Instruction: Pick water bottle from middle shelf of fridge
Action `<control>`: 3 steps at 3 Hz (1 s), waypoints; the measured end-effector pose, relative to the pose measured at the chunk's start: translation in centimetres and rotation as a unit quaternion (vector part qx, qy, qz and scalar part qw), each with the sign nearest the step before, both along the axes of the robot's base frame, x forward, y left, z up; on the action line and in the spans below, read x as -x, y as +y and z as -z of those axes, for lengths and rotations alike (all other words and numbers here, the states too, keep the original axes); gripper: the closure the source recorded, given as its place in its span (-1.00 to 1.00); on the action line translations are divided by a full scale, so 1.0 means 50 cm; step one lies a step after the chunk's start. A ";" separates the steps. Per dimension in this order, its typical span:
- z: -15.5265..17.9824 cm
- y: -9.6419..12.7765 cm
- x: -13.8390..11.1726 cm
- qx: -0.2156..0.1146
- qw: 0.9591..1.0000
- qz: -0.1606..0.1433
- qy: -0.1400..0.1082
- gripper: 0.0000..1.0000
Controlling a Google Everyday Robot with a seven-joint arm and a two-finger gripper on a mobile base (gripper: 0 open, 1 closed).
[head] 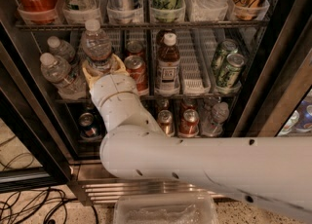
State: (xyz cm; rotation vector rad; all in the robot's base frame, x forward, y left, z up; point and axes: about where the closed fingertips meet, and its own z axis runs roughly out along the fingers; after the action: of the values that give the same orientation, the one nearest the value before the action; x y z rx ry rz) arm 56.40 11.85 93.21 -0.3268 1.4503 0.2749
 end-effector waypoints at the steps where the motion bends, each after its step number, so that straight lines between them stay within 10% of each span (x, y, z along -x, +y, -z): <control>1: 0.013 -0.014 0.024 -0.003 1.000 -0.013 0.026 1.00; 3: 0.046 -0.064 0.121 -0.026 0.994 -0.048 0.093 1.00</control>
Offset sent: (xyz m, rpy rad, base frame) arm -0.0722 -0.0459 -0.0365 0.0914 0.2457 0.0888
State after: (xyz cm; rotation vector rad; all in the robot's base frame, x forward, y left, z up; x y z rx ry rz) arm 50.35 8.63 90.91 -0.3356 1.6096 0.4300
